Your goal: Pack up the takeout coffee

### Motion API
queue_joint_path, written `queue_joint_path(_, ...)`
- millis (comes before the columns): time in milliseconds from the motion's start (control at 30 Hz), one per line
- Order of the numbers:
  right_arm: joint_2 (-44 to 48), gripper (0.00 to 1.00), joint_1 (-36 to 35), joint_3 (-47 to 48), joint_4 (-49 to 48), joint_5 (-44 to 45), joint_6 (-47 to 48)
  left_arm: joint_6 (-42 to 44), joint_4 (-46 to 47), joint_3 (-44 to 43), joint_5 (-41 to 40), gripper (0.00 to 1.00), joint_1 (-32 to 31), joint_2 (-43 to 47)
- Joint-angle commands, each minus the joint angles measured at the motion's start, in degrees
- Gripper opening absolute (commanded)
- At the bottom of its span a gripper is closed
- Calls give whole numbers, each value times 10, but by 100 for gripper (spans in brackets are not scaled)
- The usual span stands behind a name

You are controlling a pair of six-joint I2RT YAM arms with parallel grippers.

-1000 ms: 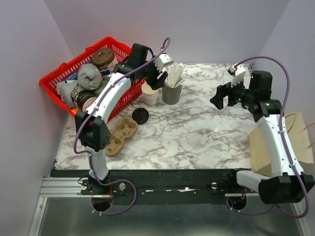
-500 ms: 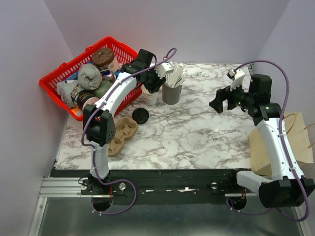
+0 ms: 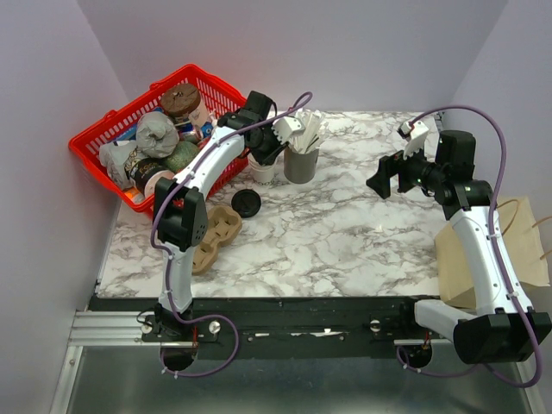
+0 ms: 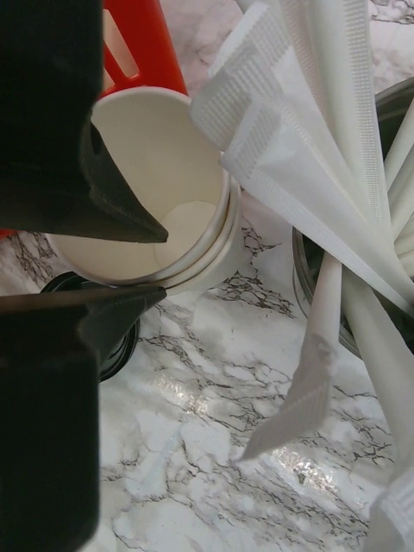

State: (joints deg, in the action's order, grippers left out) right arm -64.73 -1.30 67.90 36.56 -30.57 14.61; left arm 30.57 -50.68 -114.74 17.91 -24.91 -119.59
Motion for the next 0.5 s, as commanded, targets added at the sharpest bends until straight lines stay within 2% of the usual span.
queue_joint_path(0,0,100,0,0,1,-14,4,5,-17,-31,-13,27,-5,-7)
queue_joint_path(133,-2,100,0,0,-1,-14,4,6,-24,-41,-13,18,-5,-8)
queue_joint_path(467,-9,100,0,-2,-3,-20,3,-2,-37,-39,-12,17,-6,-3)
